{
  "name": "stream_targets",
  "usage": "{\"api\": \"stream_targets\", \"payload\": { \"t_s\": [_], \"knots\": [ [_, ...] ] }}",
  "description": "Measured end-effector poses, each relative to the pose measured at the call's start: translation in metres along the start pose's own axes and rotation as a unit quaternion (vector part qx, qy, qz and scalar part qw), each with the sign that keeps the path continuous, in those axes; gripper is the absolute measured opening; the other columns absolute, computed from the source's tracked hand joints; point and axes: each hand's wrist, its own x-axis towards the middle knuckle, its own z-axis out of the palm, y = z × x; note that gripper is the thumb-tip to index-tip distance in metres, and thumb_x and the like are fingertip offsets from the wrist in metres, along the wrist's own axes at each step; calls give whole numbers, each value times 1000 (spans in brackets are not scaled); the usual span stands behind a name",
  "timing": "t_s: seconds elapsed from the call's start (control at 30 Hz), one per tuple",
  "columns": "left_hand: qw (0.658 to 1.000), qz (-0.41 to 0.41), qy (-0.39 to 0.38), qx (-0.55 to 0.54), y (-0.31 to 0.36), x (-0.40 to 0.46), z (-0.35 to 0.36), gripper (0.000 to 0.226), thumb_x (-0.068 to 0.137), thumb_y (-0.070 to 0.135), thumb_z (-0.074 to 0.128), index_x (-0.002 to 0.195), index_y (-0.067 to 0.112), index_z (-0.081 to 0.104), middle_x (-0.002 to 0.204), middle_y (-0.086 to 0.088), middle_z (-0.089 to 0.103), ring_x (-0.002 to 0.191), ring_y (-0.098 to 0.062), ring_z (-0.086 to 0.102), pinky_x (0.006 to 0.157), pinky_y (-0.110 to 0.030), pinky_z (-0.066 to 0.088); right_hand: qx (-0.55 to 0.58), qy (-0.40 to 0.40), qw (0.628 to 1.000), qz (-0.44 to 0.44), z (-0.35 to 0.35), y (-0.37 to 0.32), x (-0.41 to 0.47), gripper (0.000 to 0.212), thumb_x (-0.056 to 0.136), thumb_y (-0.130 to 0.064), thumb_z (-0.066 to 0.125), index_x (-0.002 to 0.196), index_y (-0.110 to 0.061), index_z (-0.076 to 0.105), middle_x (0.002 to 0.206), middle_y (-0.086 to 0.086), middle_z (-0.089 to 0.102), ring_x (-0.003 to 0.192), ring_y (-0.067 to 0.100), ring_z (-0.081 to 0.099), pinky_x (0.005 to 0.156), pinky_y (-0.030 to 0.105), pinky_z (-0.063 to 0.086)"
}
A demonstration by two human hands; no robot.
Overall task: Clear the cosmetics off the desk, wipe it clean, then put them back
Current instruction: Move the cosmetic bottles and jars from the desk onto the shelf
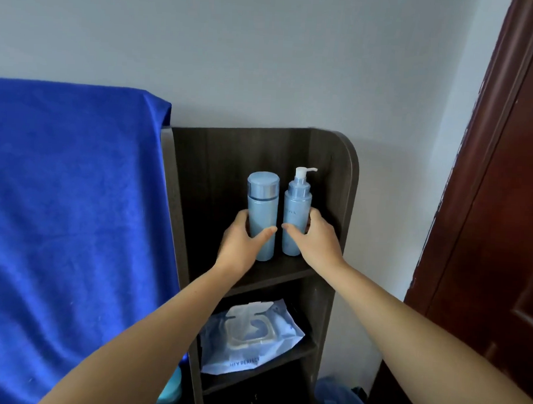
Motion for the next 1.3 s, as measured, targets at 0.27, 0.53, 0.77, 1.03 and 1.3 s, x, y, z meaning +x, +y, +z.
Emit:
{"api": "stream_targets", "payload": {
  "t_s": [0.27, 0.53, 0.77, 1.03, 1.3],
  "knots": [
    [999, 4, -11, 35, -9, 14, 3, 55, 85, 28, 63, 133, 18, 38, 131, -3, 48, 108, -9, 46, 86, -25, 39, 2, -5, 1000, -29, 17, 11, 10, 59, 87, -28, 62, 136, -12, 34, 131, 9, 53, 117, 23, 53, 94, 34, 47],
    [998, -13, 20, 61, -8, 28, 15, 56, 85, 23, 64, 132, 16, 34, 133, -5, 43, 117, -18, 46, 90, -29, 41, -21, 22, 999, -12, 28, 19, 23, 56, 88, -24, 61, 136, -10, 35, 131, 13, 54, 117, 26, 55, 93, 35, 48],
    [995, -11, 53, 88, -13, 38, 27, 55, 85, 26, 63, 131, 16, 35, 131, -7, 41, 115, -21, 46, 89, -31, 42, -51, 30, 998, 18, 35, 20, 35, 45, 91, -25, 56, 128, -4, 42, 122, 18, 58, 109, 31, 58, 85, 38, 51],
    [995, -5, 60, 77, -17, 36, 29, 57, 85, 26, 63, 133, 16, 34, 132, -6, 40, 118, -20, 45, 90, -29, 40, -28, 7, 999, 13, 33, 20, 29, 55, 91, -22, 56, 137, -4, 32, 129, 20, 54, 117, 31, 54, 91, 36, 46],
    [992, -45, 57, 104, -6, 34, 34, 64, 84, 30, 64, 136, 15, 30, 136, -10, 39, 120, -26, 45, 96, -43, 44, -32, -42, 998, 40, 19, 13, 25, 63, 91, -21, 56, 142, -8, 22, 132, 20, 50, 120, 33, 51, 96, 41, 44]
  ]
}}
